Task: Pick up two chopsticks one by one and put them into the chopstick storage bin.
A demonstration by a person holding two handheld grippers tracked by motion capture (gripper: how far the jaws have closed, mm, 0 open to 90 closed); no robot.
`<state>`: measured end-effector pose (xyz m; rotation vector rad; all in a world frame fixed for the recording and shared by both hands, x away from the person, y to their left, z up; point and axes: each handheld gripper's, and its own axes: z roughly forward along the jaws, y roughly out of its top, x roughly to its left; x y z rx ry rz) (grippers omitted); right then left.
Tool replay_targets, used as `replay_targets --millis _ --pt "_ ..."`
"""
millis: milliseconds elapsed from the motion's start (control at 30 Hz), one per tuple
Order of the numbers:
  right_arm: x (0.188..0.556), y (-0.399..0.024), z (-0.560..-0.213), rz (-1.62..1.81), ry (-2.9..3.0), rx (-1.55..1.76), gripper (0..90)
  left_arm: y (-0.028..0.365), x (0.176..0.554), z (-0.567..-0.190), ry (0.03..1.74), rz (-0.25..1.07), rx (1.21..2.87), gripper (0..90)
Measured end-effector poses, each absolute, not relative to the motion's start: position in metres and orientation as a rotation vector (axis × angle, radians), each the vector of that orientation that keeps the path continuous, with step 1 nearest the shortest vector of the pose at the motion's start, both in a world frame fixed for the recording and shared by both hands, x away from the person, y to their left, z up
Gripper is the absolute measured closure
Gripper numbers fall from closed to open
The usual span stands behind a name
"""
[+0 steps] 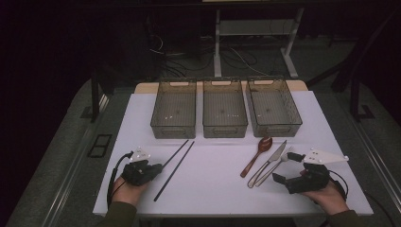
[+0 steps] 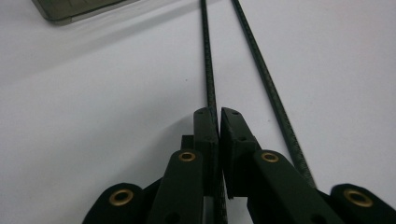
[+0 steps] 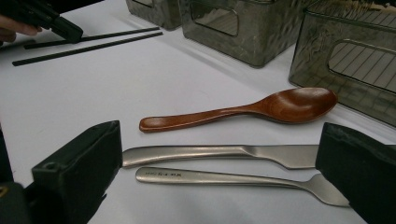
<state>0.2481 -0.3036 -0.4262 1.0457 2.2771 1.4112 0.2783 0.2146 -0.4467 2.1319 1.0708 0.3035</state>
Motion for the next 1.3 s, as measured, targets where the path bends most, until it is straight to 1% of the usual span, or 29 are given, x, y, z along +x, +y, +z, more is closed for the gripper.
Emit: replay_targets --millis 267,700,967,1300 --pt "0.248 -0.303 -0.426 1.412 2.279 1.043 0.1 0.214 0.280 -0.444 1.073 0.288 2.141 85.3" --pt "0.248 -0.304 -0.427 1.413 2.273 1.055 0.1 0.209 0.276 -0.423 0.963 0.285 2.187 85.2" --pt "0.250 -0.298 -0.435 1.393 2.294 1.034 0.1 0.208 0.275 -0.412 0.904 0.283 2.206 85.1" --pt "0.256 -0.299 -0.437 1.397 2.278 1.084 0.1 0.207 0.276 -0.399 0.862 0.247 2.185 85.1"
